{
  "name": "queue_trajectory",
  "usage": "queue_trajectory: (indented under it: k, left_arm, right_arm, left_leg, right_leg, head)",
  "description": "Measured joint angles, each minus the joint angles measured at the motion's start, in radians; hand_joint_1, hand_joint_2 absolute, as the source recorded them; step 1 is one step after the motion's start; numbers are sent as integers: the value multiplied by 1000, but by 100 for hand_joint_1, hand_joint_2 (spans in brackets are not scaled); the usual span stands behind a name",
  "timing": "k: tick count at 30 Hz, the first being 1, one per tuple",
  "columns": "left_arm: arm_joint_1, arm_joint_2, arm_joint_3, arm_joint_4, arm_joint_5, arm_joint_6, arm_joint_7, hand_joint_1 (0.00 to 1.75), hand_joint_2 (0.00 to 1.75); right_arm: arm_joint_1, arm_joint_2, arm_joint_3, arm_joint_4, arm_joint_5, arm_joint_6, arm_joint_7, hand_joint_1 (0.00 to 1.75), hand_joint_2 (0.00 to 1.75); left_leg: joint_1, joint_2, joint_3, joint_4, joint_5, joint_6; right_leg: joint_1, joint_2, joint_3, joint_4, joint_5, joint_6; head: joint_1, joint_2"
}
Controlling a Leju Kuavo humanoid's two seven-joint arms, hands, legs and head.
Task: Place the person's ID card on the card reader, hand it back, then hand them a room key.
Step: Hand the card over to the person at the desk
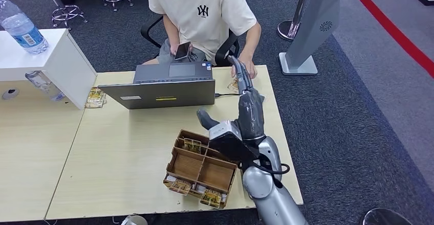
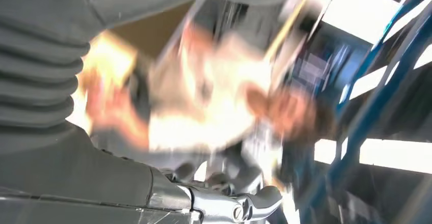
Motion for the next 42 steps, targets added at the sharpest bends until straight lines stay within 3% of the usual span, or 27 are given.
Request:
queue_trajectory:
  k: [4,7,11,14,22,42]
  left_arm:
    - [0,6,0,0,13,2,-5,0,0]
    - [0,12,0,0,15,2,-9,0,0]
    - [0,19,0,0,15,0,-11,0,0]
    - [-1,24,0,0,14,0,-12,0,0]
    - [-4,33,0,0,13,-1,-14,0,0]
    - [-5,37,0,0,13,-1,-14,0,0]
  right_arm:
    - [9,-17,21,-25,-364,373,-32,0,0]
    - [9,-33,29,-24,-560,629,-45,0,0]
    - [10,-60,50,-9,-689,855,-56,0,0]
    - [14,-80,76,5,-731,972,-63,0,0]
    - [32,-144,170,90,-764,1147,-74,0,0]
    - [43,-299,334,431,-671,1264,-170,0,0]
  left_leg:
    - [0,0,0,0,0,0]
    - [0,0,0,0,0,0]
    - [0,0,0,0,0,0]
    - [0,0,0,0,0,0]
    - [0,0,0,0,0,0]
    - [0,0,0,0,0,0]
  right_leg:
    - [0,0,0,0,0,0]
    - [0,0,0,0,0,0]
    - [0,0,0,0,0,0]
    - [0,0,0,0,0,0]
    - [0,0,0,0,0,0]
    - [0,0,0,0,0,0]
  head:
    - [0,0]
    - [0,0]
    - [0,0]
    - [0,0]
    - [0,0]
    - [0,0]
